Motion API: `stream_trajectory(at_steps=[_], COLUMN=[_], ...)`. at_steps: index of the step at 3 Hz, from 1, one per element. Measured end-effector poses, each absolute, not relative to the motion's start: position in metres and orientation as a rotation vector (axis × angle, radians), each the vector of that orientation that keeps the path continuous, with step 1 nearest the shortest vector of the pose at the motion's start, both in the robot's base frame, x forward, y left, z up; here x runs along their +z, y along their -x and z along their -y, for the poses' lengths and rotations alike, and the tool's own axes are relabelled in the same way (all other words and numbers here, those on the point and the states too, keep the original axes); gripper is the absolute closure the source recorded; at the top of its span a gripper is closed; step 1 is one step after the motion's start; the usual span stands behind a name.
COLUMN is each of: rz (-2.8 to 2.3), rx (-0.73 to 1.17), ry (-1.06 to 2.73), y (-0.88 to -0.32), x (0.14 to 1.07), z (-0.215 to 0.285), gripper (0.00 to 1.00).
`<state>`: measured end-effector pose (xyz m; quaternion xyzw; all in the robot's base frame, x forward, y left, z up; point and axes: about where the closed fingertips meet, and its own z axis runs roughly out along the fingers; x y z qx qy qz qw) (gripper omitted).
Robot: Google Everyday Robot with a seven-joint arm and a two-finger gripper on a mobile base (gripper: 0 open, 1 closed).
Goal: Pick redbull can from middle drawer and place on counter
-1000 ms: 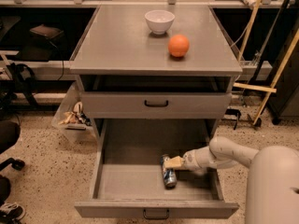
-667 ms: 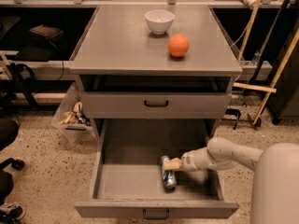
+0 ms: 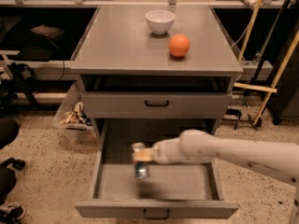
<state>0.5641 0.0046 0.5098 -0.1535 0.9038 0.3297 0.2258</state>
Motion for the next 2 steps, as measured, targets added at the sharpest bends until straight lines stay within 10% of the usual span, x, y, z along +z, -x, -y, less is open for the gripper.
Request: stream_trajectory(at_steps=[2], rz=[-2.403], rx=[0.991], ry=[0.538], y=[-0.484], x=[0.605], z=[-0.184], gripper=[1.00])
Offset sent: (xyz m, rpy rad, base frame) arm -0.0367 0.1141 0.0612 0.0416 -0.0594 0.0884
